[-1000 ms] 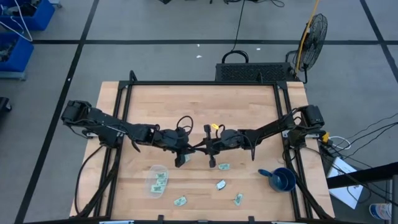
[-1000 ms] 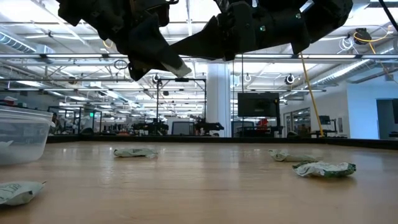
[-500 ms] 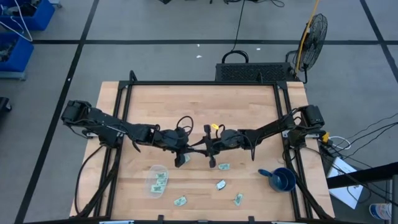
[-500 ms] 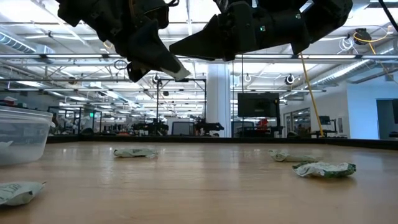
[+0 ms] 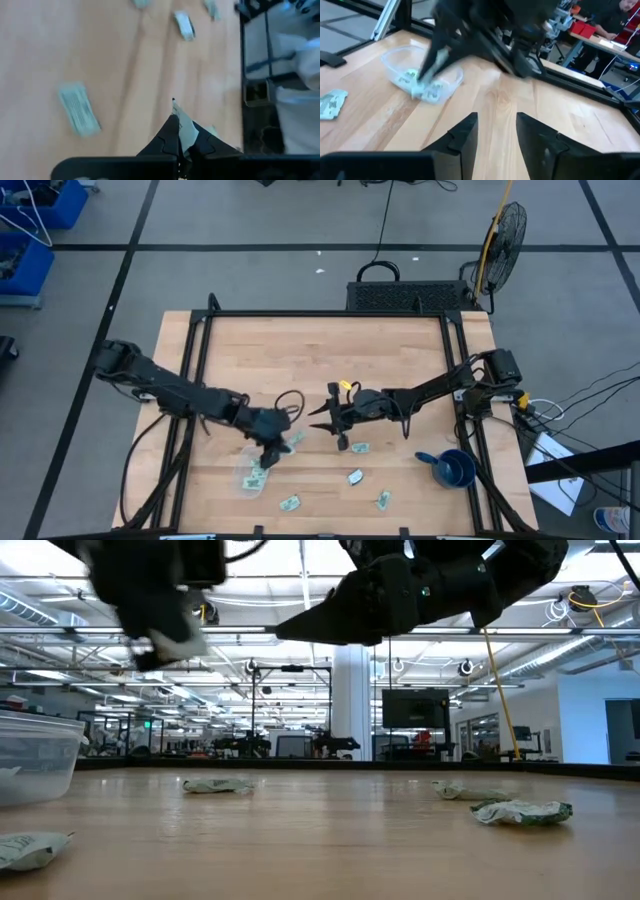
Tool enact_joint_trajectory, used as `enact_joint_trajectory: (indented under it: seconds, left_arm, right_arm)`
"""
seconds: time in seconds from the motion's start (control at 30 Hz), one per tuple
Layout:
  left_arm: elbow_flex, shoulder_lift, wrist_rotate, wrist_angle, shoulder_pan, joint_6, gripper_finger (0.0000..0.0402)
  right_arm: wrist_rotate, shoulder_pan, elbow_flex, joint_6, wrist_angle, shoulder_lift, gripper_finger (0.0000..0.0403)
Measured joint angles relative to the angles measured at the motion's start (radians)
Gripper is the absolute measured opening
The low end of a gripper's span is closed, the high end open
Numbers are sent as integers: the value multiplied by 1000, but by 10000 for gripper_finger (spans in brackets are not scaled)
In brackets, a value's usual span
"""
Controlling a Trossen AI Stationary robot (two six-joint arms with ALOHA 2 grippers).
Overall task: Pick and place Stevia / Truvia into bins
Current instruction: Put the stevia packet into the transparent container
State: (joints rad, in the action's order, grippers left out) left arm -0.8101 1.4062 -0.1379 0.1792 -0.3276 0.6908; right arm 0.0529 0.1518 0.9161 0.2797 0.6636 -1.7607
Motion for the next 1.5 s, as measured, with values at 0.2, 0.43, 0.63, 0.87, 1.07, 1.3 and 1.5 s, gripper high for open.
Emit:
enact_joint_trajectory:
  seconds: [0.2, 0.43, 0.63, 0.87, 1.07, 1.3, 1.5]
  left_arm:
    - [0, -80, 116, 108, -159, 271, 4]
    - [0, -62, 254, 297, -370, 706, 3]
    - [1, -58, 298, 320, -469, 886, 4]
    - [1, -28, 304, 332, -482, 942, 23]
    - [1, 40, 241, 334, -446, 957, 20]
    - [1, 79, 217, 276, -411, 869, 42]
    - [1, 80, 217, 273, -374, 779, 92]
  right_arm:
    - [3, -2, 0, 1, -4, 0, 130]
    - [2, -2, 0, 1, -13, 0, 130]
    - [2, -2, 0, 2, -10, 0, 130]
    - [2, -2, 0, -3, -10, 0, 130]
    - [2, -2, 0, -6, -10, 0, 130]
    - [2, -2, 0, -6, -10, 0, 130]
    - [2, -2, 0, -6, -10, 0, 130]
